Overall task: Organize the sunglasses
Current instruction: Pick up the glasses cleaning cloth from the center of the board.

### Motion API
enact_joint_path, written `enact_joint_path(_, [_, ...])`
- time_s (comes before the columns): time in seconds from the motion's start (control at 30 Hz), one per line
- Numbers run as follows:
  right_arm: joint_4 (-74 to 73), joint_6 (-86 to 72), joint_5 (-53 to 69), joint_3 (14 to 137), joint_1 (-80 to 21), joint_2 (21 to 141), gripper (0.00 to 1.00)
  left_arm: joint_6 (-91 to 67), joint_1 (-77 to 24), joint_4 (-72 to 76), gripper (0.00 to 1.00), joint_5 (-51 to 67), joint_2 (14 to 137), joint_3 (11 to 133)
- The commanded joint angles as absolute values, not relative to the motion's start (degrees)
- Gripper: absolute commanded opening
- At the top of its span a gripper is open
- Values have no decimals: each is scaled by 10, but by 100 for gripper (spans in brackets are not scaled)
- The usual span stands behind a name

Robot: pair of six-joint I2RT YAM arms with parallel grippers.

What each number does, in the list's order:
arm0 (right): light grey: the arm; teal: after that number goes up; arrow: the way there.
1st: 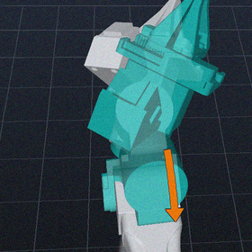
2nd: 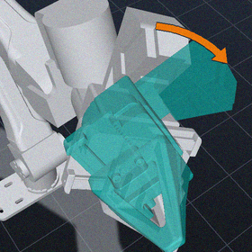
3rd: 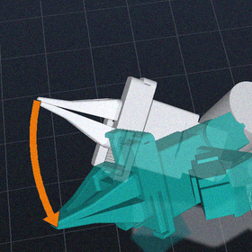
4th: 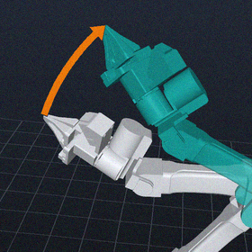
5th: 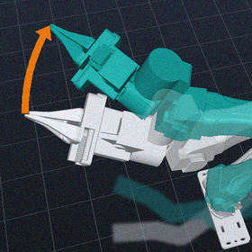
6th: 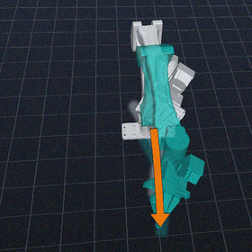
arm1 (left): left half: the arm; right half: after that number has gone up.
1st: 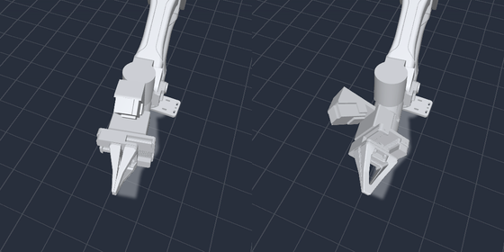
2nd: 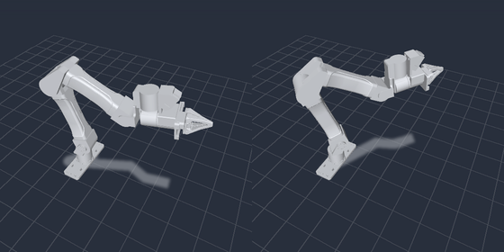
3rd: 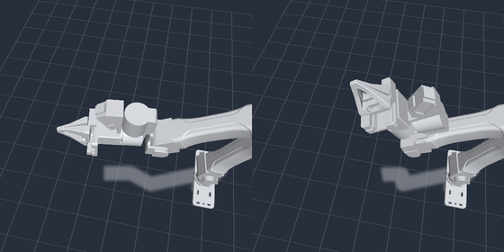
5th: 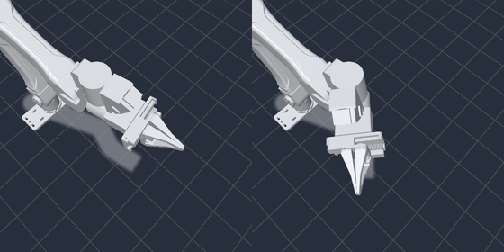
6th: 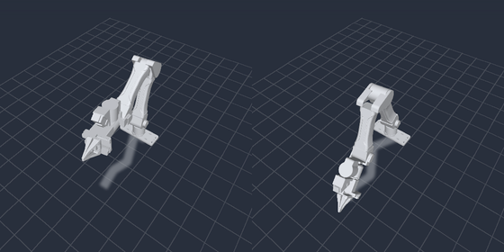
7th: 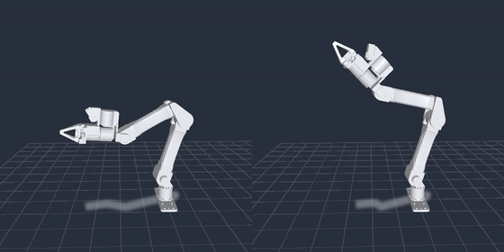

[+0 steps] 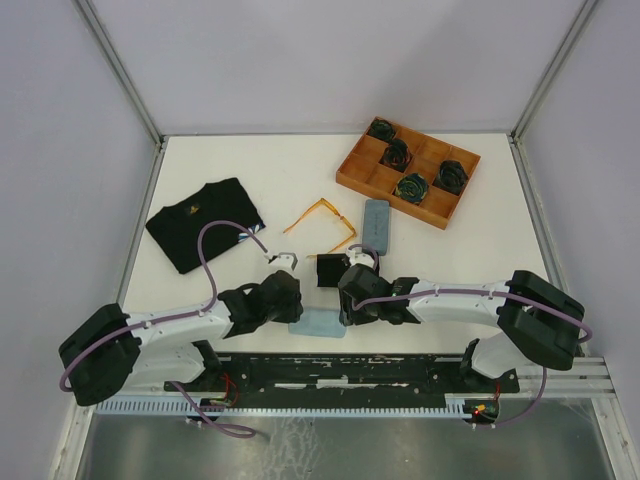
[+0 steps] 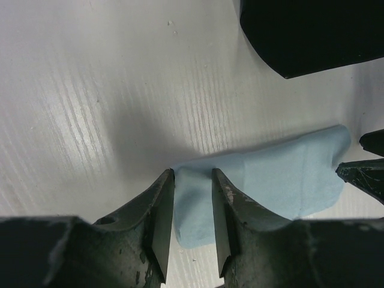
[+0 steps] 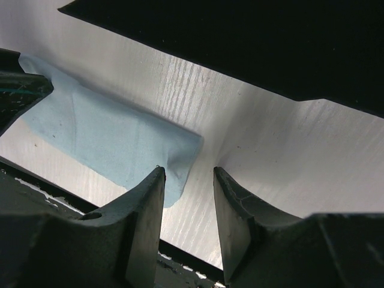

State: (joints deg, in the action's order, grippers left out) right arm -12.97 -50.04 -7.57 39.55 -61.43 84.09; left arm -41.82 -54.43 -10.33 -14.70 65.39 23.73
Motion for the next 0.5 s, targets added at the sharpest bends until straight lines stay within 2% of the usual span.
enact_joint_path(0.0, [-122,-495,-81,413,-613,836,46,-394,-544,-98,36,-133,664,241])
enact_joint_path(0.2, [-122,-498,-83,413,-614,837,46,-393,-543,-96,20,-130,664,240])
enact_joint_path(0.47, [-108,-521,-101,403,-613,840,51,-392,-543,-94,5,-128,660,238])
